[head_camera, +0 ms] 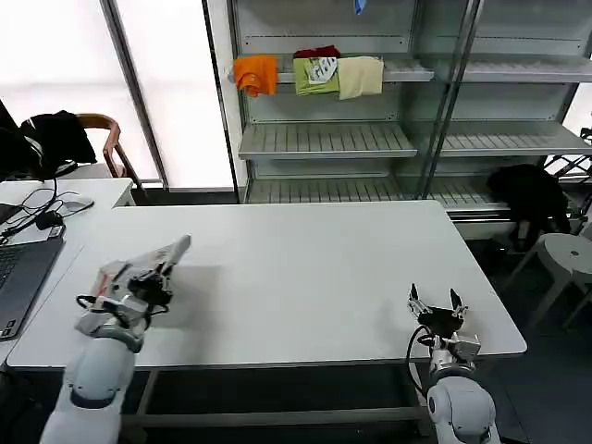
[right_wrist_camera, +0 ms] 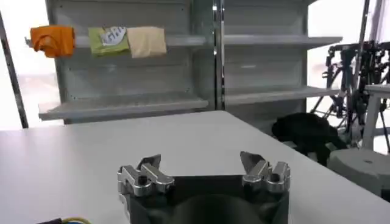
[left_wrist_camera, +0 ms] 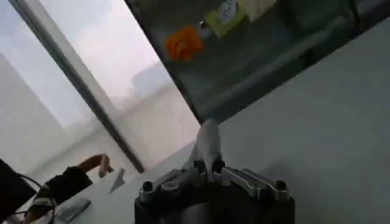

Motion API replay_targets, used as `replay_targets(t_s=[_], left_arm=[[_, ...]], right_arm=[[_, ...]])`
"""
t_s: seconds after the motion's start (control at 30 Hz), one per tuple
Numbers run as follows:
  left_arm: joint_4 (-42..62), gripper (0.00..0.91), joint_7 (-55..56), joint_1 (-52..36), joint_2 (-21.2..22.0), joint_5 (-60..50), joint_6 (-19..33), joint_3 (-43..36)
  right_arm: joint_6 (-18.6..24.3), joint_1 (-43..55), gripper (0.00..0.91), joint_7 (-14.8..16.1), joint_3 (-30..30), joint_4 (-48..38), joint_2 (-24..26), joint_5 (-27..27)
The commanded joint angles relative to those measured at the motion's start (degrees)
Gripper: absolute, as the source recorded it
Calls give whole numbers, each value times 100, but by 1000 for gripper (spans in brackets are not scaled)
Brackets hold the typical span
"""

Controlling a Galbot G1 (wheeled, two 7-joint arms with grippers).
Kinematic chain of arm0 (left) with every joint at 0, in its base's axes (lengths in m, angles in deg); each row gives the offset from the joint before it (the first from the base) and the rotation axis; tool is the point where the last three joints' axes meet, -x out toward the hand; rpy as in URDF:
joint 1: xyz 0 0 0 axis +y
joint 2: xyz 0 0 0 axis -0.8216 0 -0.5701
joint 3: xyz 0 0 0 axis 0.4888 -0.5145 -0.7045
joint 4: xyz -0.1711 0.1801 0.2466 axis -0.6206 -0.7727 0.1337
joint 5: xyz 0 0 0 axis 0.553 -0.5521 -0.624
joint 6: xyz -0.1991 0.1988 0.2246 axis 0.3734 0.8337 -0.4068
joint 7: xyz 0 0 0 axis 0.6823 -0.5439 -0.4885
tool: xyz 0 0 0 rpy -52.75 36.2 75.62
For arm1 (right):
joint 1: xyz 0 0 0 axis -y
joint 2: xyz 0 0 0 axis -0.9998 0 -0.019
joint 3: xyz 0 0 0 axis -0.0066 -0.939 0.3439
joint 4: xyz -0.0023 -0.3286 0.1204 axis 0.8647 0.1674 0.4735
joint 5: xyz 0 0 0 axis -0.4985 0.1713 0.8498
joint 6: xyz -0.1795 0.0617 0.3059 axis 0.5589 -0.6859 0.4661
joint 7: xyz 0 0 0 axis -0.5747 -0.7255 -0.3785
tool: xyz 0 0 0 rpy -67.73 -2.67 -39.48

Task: Fold and organize the clothes.

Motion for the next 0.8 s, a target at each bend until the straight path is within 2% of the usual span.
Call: replay_targets(t_s=[0.03,0.27,0.3,0.33,0.5,0.67,0.8], left_arm=[[-96,20,759,-571,753,1685,-418,-1900],[695,30,1191,-1210,1332,1630,-96,-2746],[888,60,1275,-1349,1503,1581,-36,-2823],[966,907,1348,-1407,1621,1561,-53,-2875],[1100,907,1338,-1475,1742,1562,-4,-2947],[644,907,1418,-1419,1557,1623,-58,-2865],[229,907,1445,-1491,1299,1944,-109,-2697]], right_arm=[[0,-91,907,-6,63,111,40,37],[-39,-93,907,50,-26,200,-24,-38],[-35,-93,907,54,-52,197,-31,-53],[-33,-96,907,66,-67,198,-41,-74],[-41,-67,907,176,-162,159,-40,-150],[-295,104,907,467,-373,68,-179,-83],[-570,361,907,632,-624,-177,-440,177]])
